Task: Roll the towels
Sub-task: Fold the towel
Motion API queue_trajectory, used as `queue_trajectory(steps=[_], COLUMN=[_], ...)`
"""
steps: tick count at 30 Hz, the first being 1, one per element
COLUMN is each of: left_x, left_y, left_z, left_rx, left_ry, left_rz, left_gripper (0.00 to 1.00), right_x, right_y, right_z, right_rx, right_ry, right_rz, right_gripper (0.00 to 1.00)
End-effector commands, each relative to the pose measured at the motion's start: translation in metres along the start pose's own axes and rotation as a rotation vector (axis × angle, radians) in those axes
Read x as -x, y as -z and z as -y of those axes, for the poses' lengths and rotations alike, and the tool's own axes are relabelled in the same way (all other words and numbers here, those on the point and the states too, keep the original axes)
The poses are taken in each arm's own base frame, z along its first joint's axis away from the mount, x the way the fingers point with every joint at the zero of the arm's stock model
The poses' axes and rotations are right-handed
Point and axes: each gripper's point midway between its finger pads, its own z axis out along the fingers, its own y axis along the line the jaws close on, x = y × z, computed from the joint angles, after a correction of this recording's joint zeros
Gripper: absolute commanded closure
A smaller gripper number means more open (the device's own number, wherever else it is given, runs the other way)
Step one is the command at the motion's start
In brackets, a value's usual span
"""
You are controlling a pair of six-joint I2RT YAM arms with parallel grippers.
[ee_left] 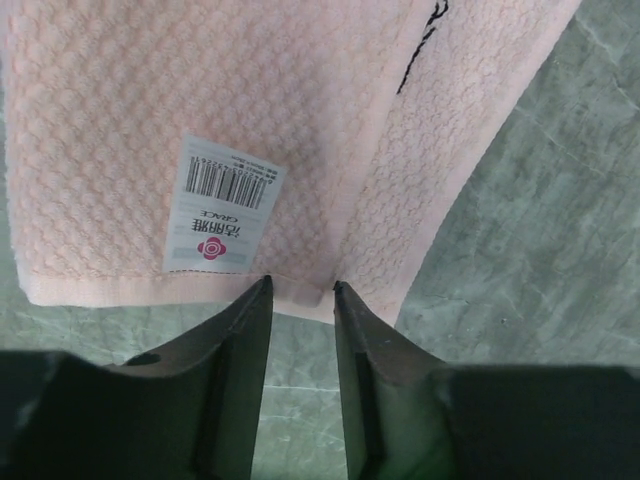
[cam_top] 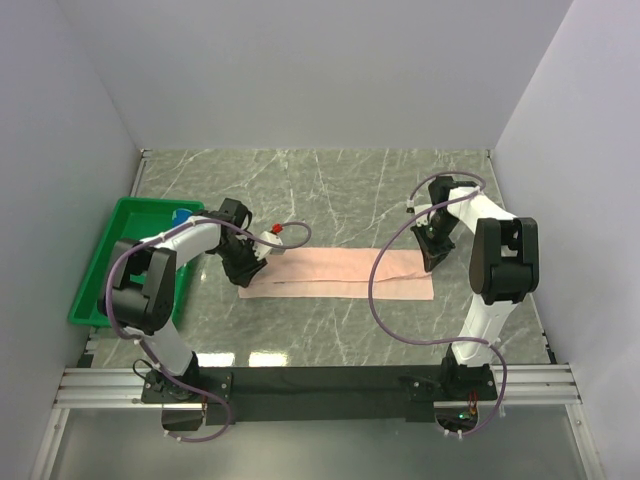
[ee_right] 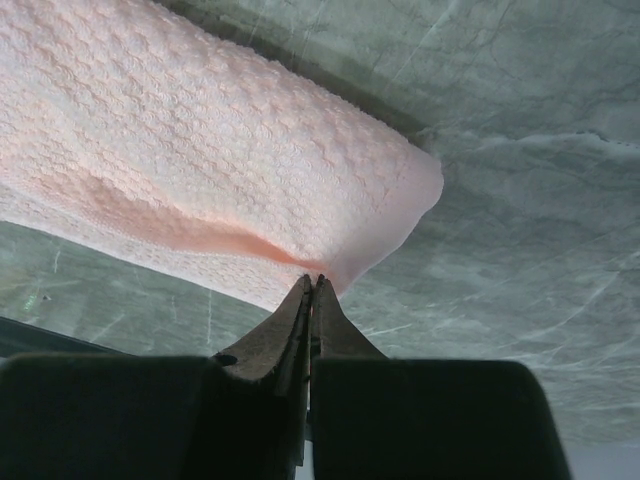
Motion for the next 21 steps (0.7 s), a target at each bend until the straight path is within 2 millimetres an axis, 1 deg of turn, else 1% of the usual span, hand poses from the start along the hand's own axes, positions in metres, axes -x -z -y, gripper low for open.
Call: queue_trajectory(steps=[1, 5, 10, 13, 14, 20, 21], left_x=[0.003, 0.001, 0.003, 0.007, 0.01, 0.019, 0.018], left_y=[-0.003, -0.004, 0.0, 0.007, 0.01, 0.033, 0.037], left_z=[-0.002, -0.002, -0.006, -0.007, -0.008, -0.007, -0.003], left_rx=[-0.004, 0.0, 0.013, 0.028, 0.033, 0.049, 0.042], left_ry=[-0.031, -0.029, -0.02, -0.019, -0.018, -0.033, -0.033], left_rz=[0.004, -0.003, 0.001, 0.014, 0.024, 0.049, 0.049], left_gripper=[0.65, 0.77, 0.85, 0.98, 0.99, 0.99, 0.99], right_x=[0.009, 0.01, 0.011, 0.011, 0.011, 0.014, 0.014], right_y=[0.005, 0.006, 0.006, 0.008, 0.008, 0.021, 0.024], right_z=[0.006, 0.006, 0.007, 0.007, 0.006, 0.003, 0.001], right_rx=[-0.013, -0.011, -0.018, -0.017, -0.016, -0.012, -0.01], right_ry=[-0.004, -0.004, 0.001, -0.002, 0.0, 0.01, 0.014], right_rz=[0.02, 0.019, 0.021, 0.026, 0.027, 0.062, 0.067], right_gripper=[1.0, 1.0, 1.0, 1.0, 1.0, 1.0, 1.0])
